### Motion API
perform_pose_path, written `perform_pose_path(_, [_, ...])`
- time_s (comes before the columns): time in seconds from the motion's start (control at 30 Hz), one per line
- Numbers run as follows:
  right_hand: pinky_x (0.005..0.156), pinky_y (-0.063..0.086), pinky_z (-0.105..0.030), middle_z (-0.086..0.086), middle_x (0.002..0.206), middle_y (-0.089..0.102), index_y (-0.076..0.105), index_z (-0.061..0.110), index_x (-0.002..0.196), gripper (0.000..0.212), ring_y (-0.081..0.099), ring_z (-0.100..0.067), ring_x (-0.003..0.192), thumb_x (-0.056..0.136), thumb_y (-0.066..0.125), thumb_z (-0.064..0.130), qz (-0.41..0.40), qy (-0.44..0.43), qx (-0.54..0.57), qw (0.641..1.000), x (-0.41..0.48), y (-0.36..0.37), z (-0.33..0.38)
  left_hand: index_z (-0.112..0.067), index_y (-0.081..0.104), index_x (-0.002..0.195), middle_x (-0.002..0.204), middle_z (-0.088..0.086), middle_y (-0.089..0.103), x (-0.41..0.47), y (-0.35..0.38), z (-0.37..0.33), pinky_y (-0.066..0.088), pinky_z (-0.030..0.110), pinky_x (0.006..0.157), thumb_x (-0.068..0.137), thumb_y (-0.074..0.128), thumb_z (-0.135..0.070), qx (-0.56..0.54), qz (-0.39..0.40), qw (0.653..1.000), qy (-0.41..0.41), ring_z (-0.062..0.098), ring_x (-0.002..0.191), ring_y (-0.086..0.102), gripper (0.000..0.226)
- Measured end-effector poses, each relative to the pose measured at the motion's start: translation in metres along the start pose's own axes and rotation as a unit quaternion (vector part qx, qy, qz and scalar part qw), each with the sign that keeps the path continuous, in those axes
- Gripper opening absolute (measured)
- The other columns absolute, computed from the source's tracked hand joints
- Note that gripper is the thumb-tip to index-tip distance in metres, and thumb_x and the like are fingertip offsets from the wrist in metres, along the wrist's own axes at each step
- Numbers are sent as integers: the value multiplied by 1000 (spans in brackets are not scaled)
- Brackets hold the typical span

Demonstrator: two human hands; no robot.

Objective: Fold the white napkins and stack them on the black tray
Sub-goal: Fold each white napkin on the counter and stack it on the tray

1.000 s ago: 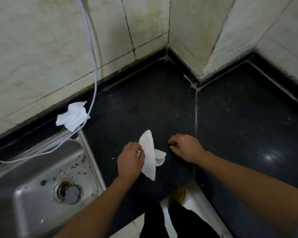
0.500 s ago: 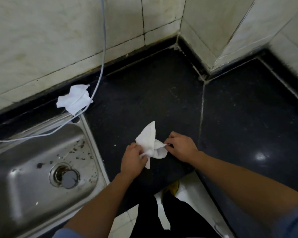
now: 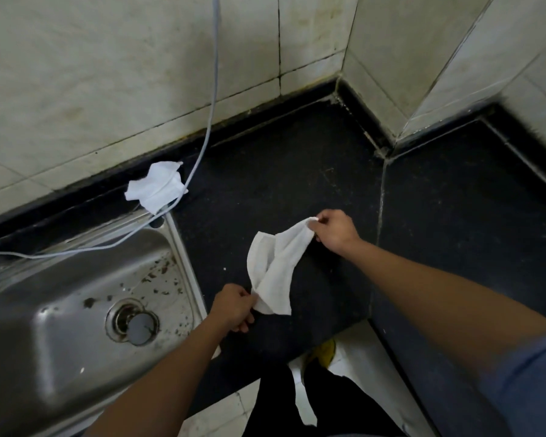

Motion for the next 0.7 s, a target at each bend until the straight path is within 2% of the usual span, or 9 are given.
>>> perform_pose_path(0.1, [78, 49, -31, 3, 96, 65, 63, 18, 106, 34, 61, -18, 92, 88, 58, 47, 0, 45, -27, 999, -8, 10, -13, -11, 59, 80, 73, 11, 67, 11, -15, -3, 54, 33, 52, 94, 48, -24, 0, -114, 993, 23, 24, 52, 64, 22])
perform_pose_path(0.17, [80, 51, -34, -1, 101, 68, 60, 19, 112, 44, 64, -21, 95, 85, 60, 53, -4, 65, -15, 998, -24, 18, -20, -15, 58, 78, 75, 10, 66, 22, -23, -13, 57, 41, 66, 94, 50, -36, -28, -171, 984, 33, 26, 61, 65, 28])
perform_pose_path(0.23, [79, 49, -33, -1, 109, 66, 55, 20, 121, 55, 63, -23, 100, 81, 63, 57, 2, 75, -31, 997, -43, 30, -22, -16, 60, 79, 76, 6, 66, 31, -24, -25, 57, 40, 70, 90, 54, -48, -10, -153, 988, 27, 24, 65, 66, 34])
perform_pose_path(0.27, [78, 47, -32, 0, 111, 63, 51, 20, 125, 60, 62, -23, 103, 80, 64, 58, 7, 77, -53, 996, -52, 36, -19, -15, 61, 80, 76, 6, 67, 34, -21, -30, 58, 40, 69, 88, 57, -48, 4, -127, 992, 22, 23, 65, 67, 34])
perform_pose_path(0.33, [75, 44, -32, 1, 113, 62, 47, 22, 126, 63, 61, -22, 104, 79, 65, 59, 18, 71, -99, 992, -66, 51, -14, -9, 65, 80, 75, 9, 68, 40, -14, -34, 59, 44, 68, 83, 65, -31, 13, -102, 994, 32, 24, 64, 69, 22])
perform_pose_path(0.43, [70, 45, -31, 2, 106, 64, 45, 24, 121, 57, 63, -21, 94, 80, 64, 58, 12, 50, -161, 986, -74, 69, -9, -10, 65, 74, 73, 8, 67, 44, -11, -28, 60, 46, 65, 79, 64, -15, 12, -130, 991, 32, 24, 64, 68, 7])
perform_pose_path(0.53, [68, 45, -32, -2, 101, 65, 43, 24, 121, 47, 64, -23, 87, 85, 58, 51, -3, 15, -231, 973, -72, 78, -4, -12, 61, 72, 70, 8, 66, 39, -16, -9, 60, 42, 63, 83, 65, -15, 15, -168, 986, 16, 23, 60, 67, 12])
perform_pose_path(0.6, [66, 43, -32, -3, 97, 65, 45, 22, 118, 34, 64, -24, 83, 90, 52, 41, 1, -21, -258, 966, -70, 83, 3, -11, 59, 71, 68, 10, 67, 33, -21, 5, 58, 35, 55, 84, 66, -14, 8, -181, 983, 11, 23, 54, 66, 15])
perform_pose_path(0.7, [65, 44, -31, -2, 93, 66, 51, 21, 107, 19, 62, -21, 78, 91, 49, 31, 12, -60, -268, 961, -68, 81, 4, -8, 59, 71, 66, 12, 67, 25, -22, 19, 46, 26, 41, 86, 62, -7, -7, -171, 985, 9, 23, 48, 62, 15])
Point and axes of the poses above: each hand's wrist, its own x-axis towards the middle knuckle, its own y-axis out of the palm, z = x × y, the point moved 1 cm from there along x, towards the middle knuckle
